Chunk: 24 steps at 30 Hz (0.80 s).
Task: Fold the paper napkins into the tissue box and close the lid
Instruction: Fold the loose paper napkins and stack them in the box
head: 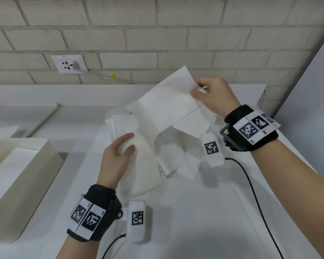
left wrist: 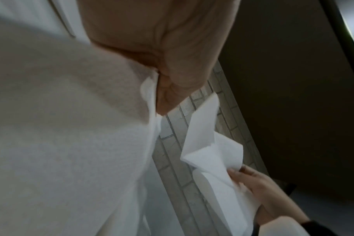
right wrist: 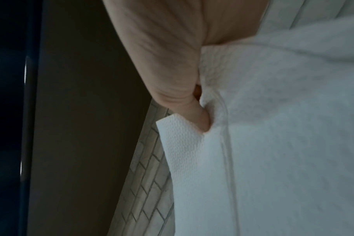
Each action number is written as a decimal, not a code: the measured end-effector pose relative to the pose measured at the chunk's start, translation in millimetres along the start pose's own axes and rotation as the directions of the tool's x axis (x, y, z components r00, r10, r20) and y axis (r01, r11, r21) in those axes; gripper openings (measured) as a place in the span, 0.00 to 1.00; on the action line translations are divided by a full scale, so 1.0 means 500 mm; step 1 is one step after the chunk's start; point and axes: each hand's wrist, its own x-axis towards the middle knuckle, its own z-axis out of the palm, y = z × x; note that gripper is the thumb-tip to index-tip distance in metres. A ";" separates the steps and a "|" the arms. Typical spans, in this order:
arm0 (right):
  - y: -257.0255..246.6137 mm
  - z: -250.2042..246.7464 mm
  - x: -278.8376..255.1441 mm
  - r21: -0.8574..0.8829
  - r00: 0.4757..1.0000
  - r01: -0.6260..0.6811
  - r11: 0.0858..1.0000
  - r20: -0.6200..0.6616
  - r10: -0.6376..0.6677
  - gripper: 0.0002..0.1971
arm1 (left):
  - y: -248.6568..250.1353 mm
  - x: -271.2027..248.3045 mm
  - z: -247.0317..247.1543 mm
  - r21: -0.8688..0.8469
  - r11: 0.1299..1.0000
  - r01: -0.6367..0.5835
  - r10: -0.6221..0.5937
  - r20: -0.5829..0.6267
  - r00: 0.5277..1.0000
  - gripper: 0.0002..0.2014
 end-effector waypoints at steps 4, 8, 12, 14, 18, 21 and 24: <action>-0.010 0.003 -0.007 0.163 0.997 -0.052 0.985 0.067 0.041 0.05 | 0.004 0.003 0.004 0.022 1.000 -0.017 0.016 0.041 0.999 0.16; -0.020 0.000 -0.020 0.317 0.985 -0.097 0.943 0.164 0.046 0.04 | 0.022 0.008 -0.006 -0.022 0.996 -0.082 0.082 0.004 0.997 0.12; -0.018 -0.001 -0.024 0.315 0.982 -0.120 0.941 0.179 0.065 0.05 | 0.053 0.005 -0.015 -0.352 0.934 0.058 -0.028 0.091 0.995 0.35; -0.017 0.000 -0.023 0.286 0.978 -0.127 0.950 0.198 0.071 0.06 | 0.071 -0.007 -0.019 -0.381 0.923 0.059 0.010 0.177 0.984 0.38; -0.022 0.006 -0.022 0.227 0.979 -0.102 0.968 0.194 0.058 0.05 | 0.089 -0.016 -0.019 -0.150 0.983 -0.105 0.131 0.178 0.975 0.28; -0.035 0.004 -0.022 0.204 0.979 -0.077 0.976 0.201 0.036 0.04 | 0.085 -0.007 -0.006 -0.032 0.995 -0.094 0.096 0.056 0.994 0.10; -0.045 -0.015 -0.021 0.243 0.979 -0.079 0.967 0.200 0.029 0.06 | 0.063 0.002 -0.016 -0.022 0.997 -0.068 0.068 0.015 0.998 0.10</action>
